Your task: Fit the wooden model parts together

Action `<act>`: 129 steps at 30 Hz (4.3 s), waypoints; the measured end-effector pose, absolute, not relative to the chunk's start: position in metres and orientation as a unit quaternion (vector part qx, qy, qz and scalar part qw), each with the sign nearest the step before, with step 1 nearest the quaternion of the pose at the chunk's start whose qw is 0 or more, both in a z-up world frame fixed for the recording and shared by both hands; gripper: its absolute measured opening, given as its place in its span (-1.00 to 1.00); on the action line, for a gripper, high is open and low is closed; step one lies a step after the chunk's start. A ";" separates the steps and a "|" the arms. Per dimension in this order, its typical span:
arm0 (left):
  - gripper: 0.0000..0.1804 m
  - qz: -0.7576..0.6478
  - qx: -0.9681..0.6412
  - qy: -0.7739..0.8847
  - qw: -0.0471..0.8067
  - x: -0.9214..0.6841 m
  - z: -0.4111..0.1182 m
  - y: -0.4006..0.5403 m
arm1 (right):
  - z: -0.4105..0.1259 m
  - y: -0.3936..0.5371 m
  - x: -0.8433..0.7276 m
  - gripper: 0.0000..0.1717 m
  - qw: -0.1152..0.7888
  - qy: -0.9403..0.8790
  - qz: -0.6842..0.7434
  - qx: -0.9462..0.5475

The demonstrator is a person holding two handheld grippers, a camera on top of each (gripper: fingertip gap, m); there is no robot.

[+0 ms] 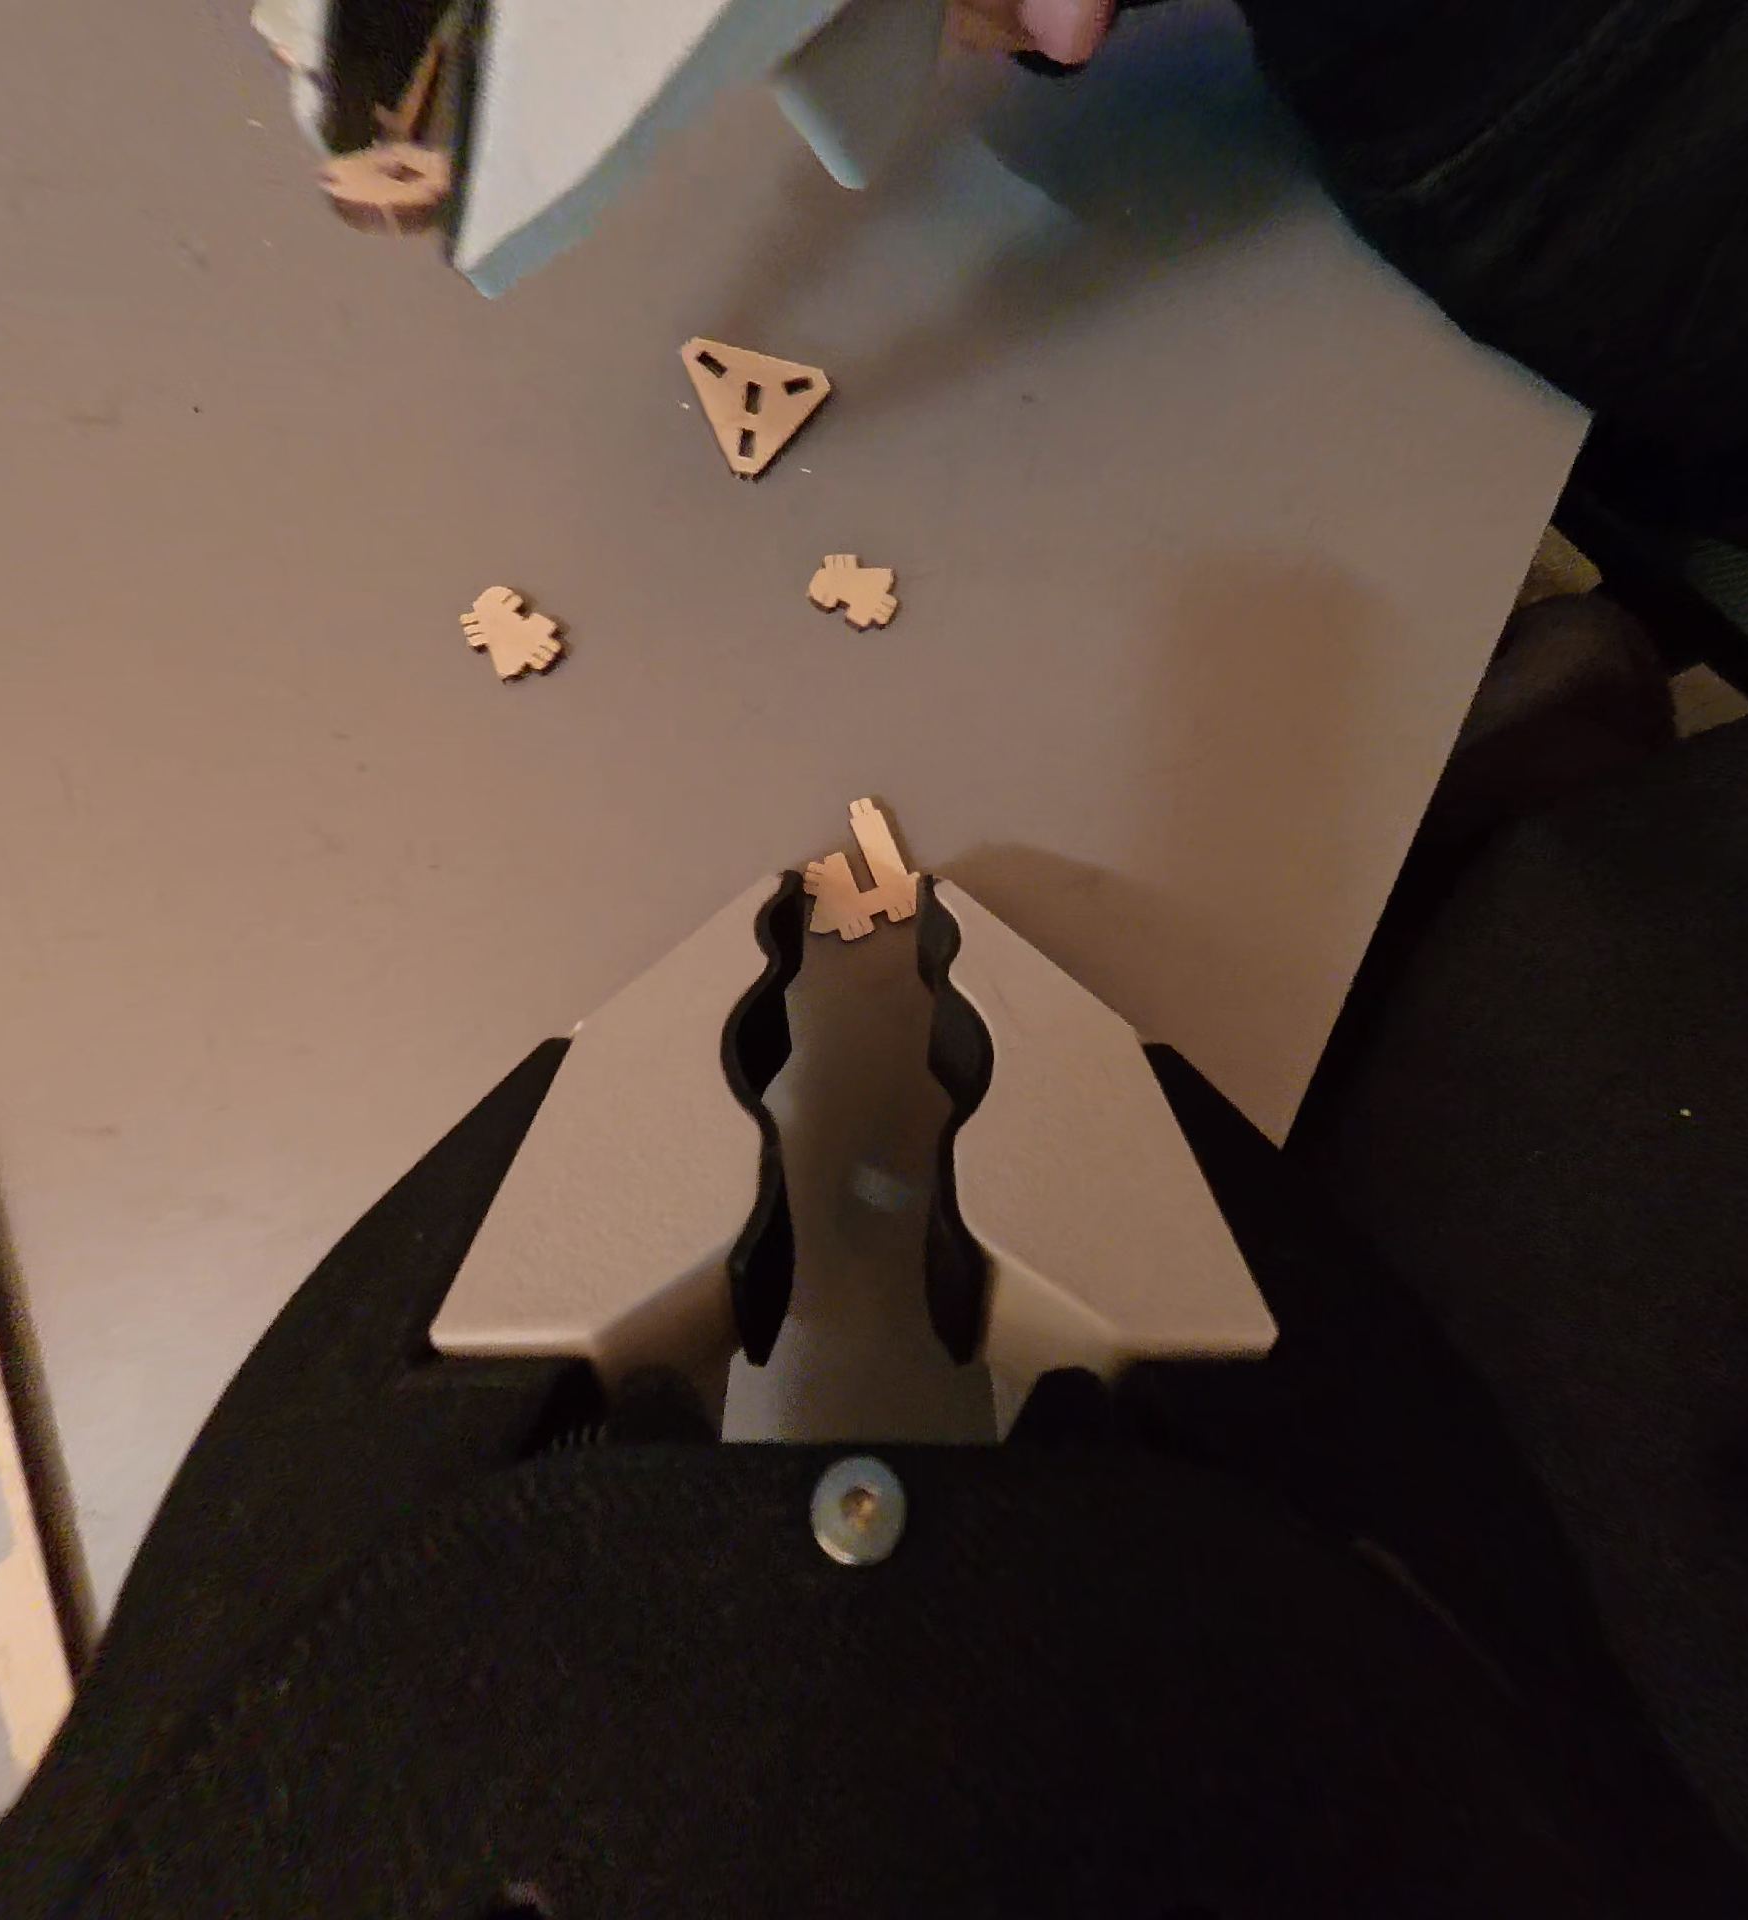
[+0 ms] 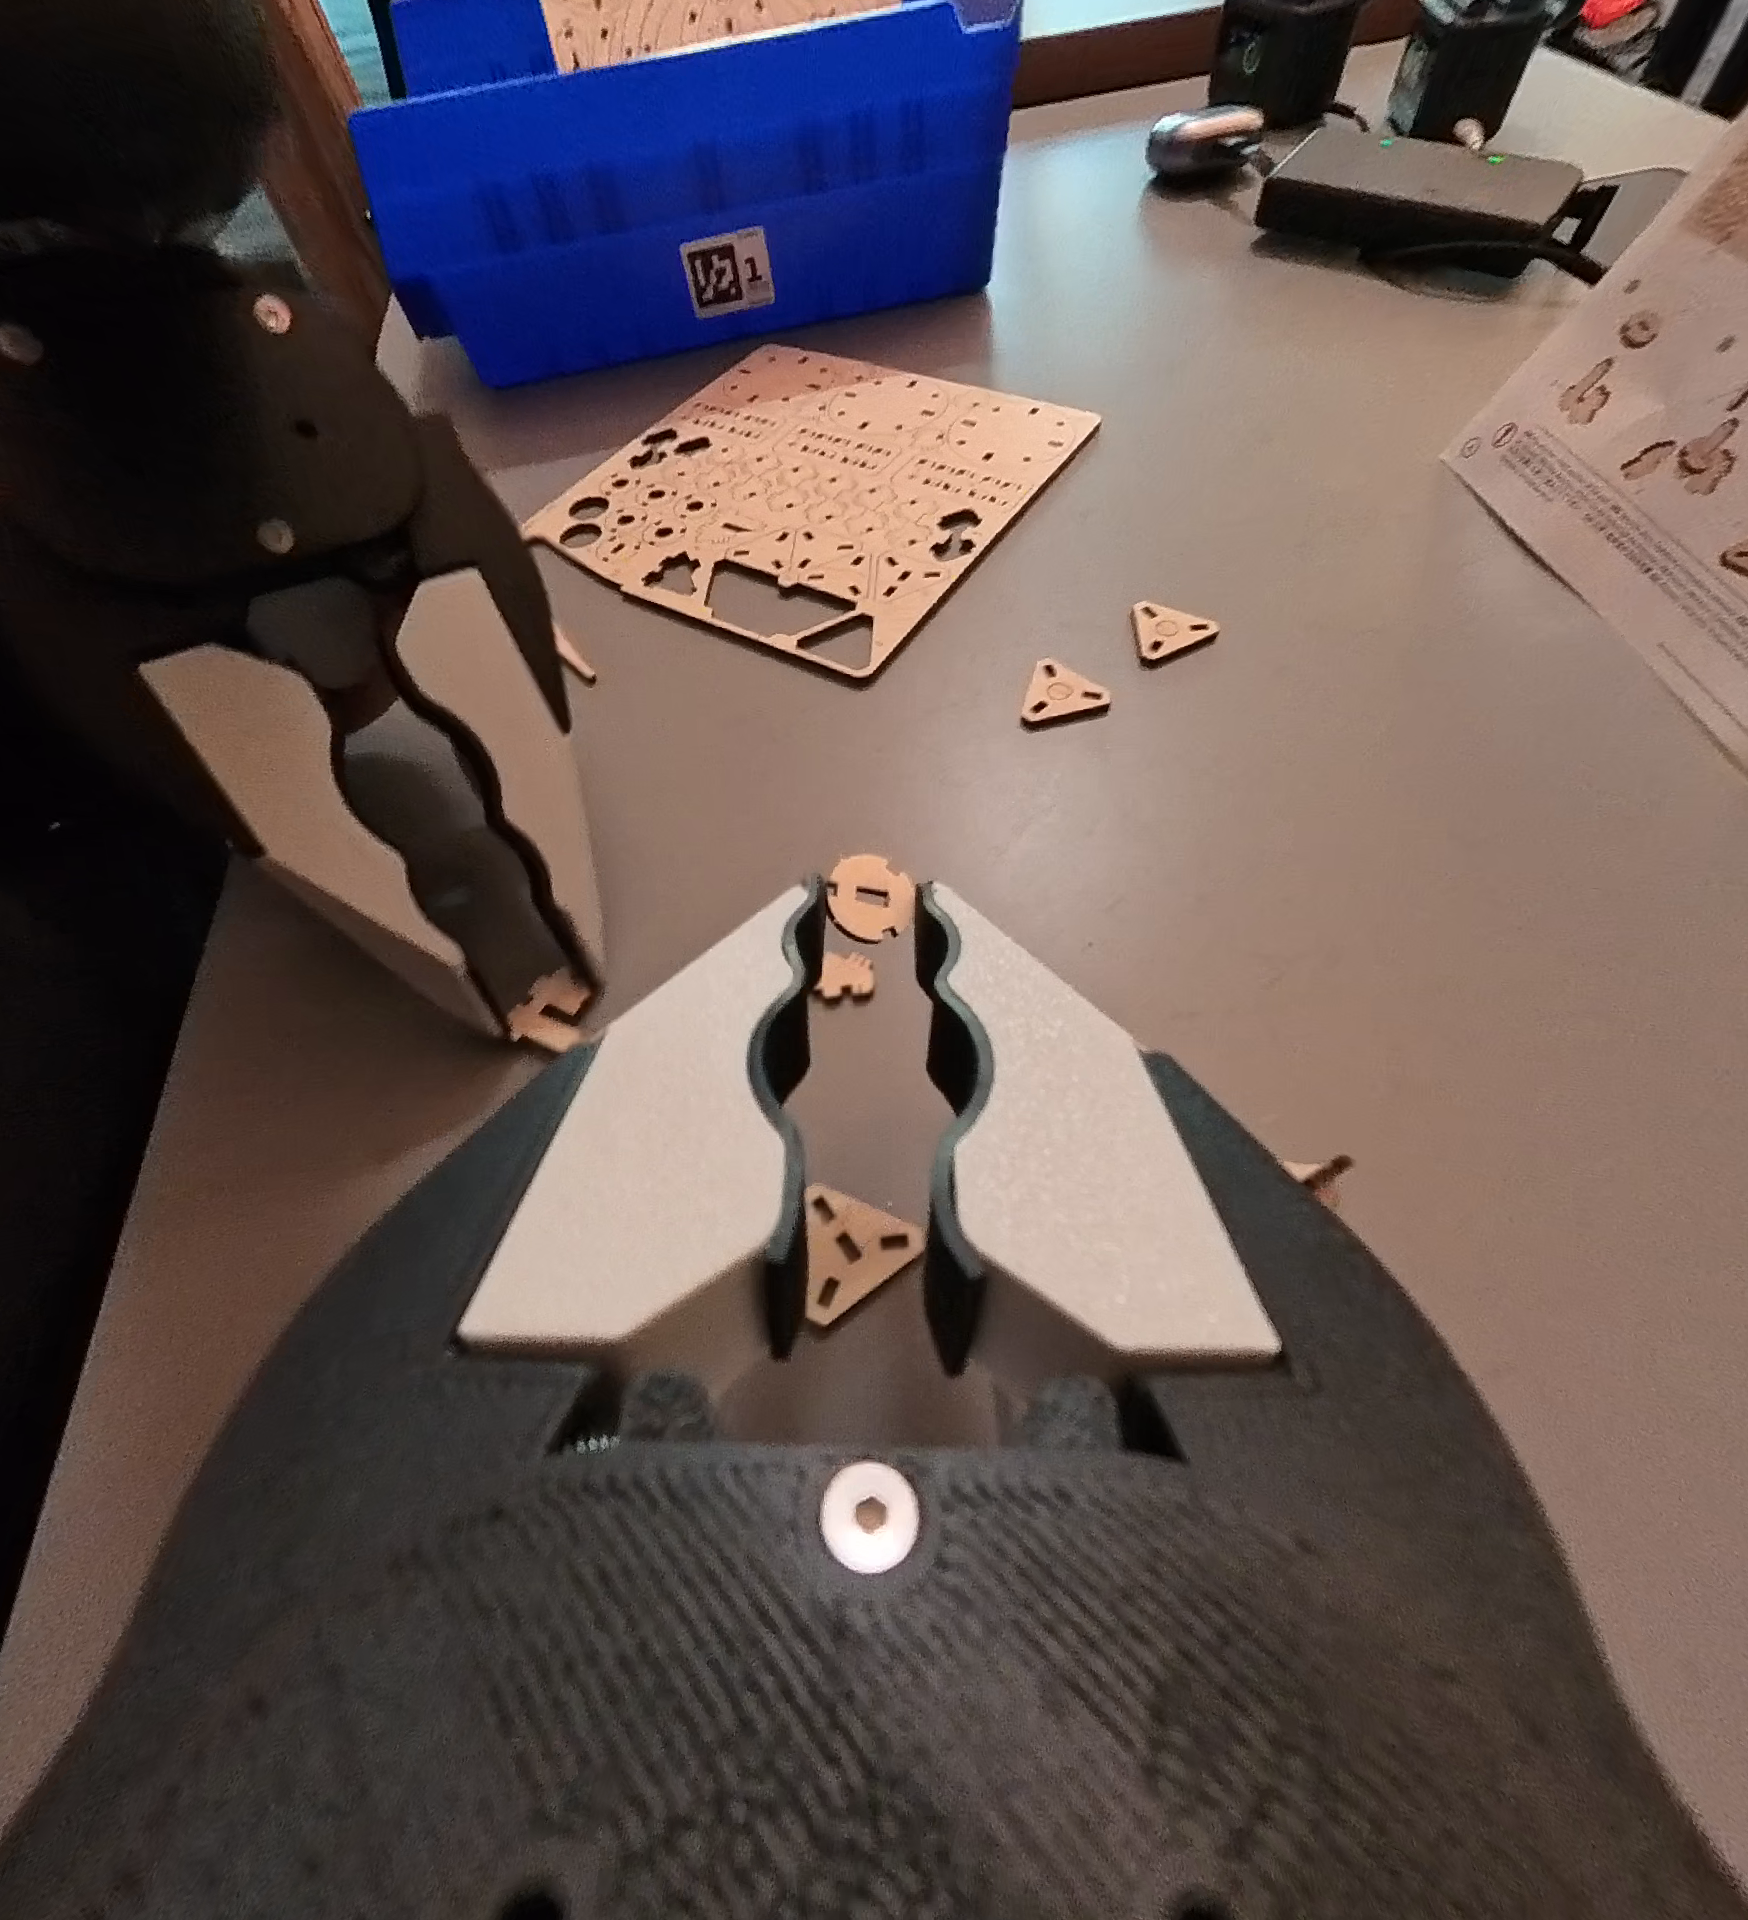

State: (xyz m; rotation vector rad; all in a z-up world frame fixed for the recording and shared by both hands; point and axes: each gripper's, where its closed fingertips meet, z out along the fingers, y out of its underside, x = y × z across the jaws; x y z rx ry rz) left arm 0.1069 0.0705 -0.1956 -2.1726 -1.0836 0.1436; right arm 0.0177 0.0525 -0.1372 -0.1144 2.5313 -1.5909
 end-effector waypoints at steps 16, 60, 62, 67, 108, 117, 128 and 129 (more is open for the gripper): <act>-0.68 0.051 -0.851 -0.391 0.346 0.112 -0.196 0.060 | -0.193 0.069 0.074 -0.74 0.107 0.899 -0.388 -0.173; -0.99 -0.164 -0.674 -0.415 0.589 0.113 -0.142 0.061 | -0.140 0.053 0.113 -0.93 -0.114 0.754 -0.542 -0.353; -1.00 -0.147 -0.661 -0.414 0.608 0.108 -0.135 0.057 | -0.127 0.051 0.103 -0.87 -0.100 0.752 -0.577 -0.303; -1.00 -0.110 -0.642 -0.395 0.648 0.101 -0.121 0.059 | -0.112 0.052 0.096 -0.82 0.027 0.760 -0.616 -0.207; -1.00 0.008 -0.780 -0.354 0.515 0.107 -0.163 0.067 | -0.142 0.064 0.089 -0.88 0.109 0.825 -0.521 -0.191; -1.00 0.028 -0.756 -0.411 0.508 0.092 -0.167 0.052 | -0.157 0.072 0.061 -0.74 0.080 0.857 -0.487 -0.148; -1.00 0.009 -0.755 -0.440 0.487 0.089 -0.177 0.049 | -0.195 0.068 0.073 -0.71 0.044 0.892 -0.414 -0.178; -1.00 0.009 -0.756 -0.441 0.483 0.089 -0.178 0.050 | -0.195 0.068 0.074 -0.75 0.044 0.892 -0.413 -0.180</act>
